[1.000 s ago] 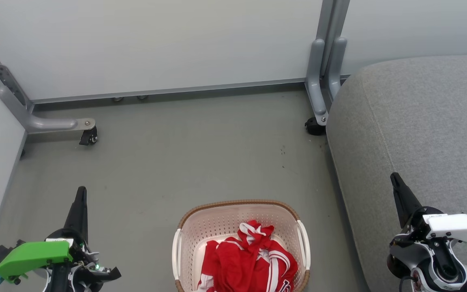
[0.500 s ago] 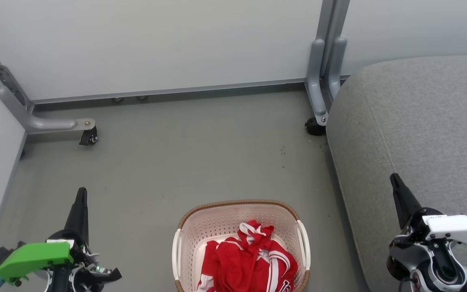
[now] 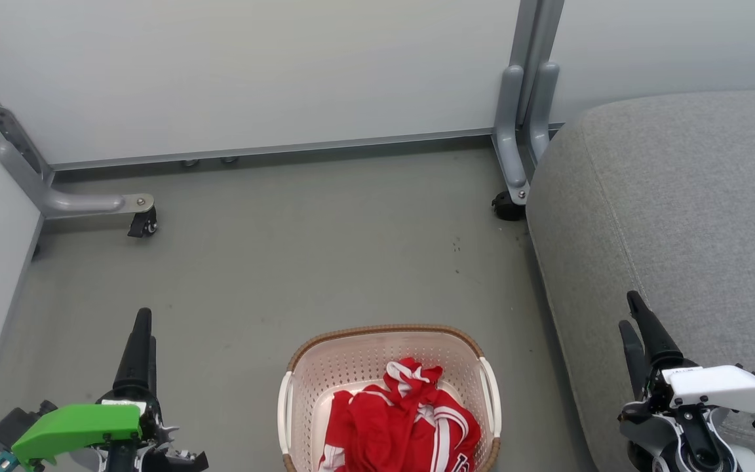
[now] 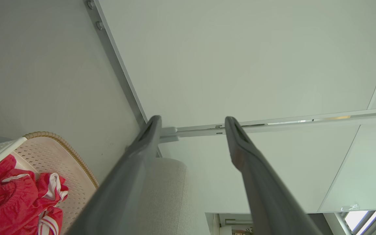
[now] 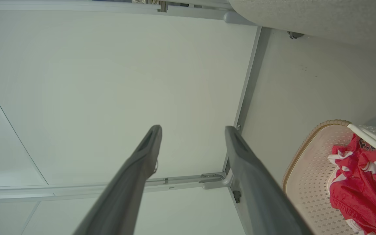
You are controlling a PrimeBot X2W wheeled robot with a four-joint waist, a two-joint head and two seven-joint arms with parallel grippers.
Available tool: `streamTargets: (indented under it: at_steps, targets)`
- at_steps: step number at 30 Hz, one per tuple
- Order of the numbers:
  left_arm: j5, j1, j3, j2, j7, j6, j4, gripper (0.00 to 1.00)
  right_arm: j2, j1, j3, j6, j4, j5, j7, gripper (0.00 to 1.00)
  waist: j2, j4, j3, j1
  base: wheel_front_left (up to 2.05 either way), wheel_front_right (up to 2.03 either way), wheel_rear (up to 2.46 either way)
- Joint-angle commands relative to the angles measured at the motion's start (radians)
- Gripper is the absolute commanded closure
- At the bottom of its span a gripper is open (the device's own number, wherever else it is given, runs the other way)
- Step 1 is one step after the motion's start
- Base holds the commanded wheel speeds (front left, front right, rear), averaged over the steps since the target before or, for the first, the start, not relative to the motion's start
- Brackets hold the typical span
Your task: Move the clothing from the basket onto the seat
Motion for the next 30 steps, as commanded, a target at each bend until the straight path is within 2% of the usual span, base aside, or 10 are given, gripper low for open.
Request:
streamTargets:
  at_steps: [1,7,18,30]
  targets:
    - [0.05,-0.002,-0.004,0.004,-0.012,-0.001,-0.028,0.0,-0.004,-0.006,0.004,0.0,-0.022,-0.049,-0.013,0.0,0.0,0.0,-0.001,0.0,0.0,0.0,0.0]
    - [0.184,0.004,-0.017,0.005,-0.039,0.004,-0.055,0.0,-0.005,0.002,0.008,0.0,-0.039,-0.198,-0.04,0.0,0.0,-0.001,-0.003,0.0,0.0,0.0,0.0]
    - [0.406,0.023,-0.065,0.006,-0.084,0.046,-0.12,0.0,-0.006,0.017,0.076,0.0,-0.085,-0.477,-0.084,0.0,0.0,-0.004,-0.006,0.0,0.0,0.0,0.0]
    - [0.595,0.039,-0.11,0.007,-0.126,0.07,-0.149,0.0,-0.007,0.029,0.136,0.0,-0.101,-0.696,-0.127,0.0,0.0,-0.006,-0.007,0.0,0.0,0.0,0.0]
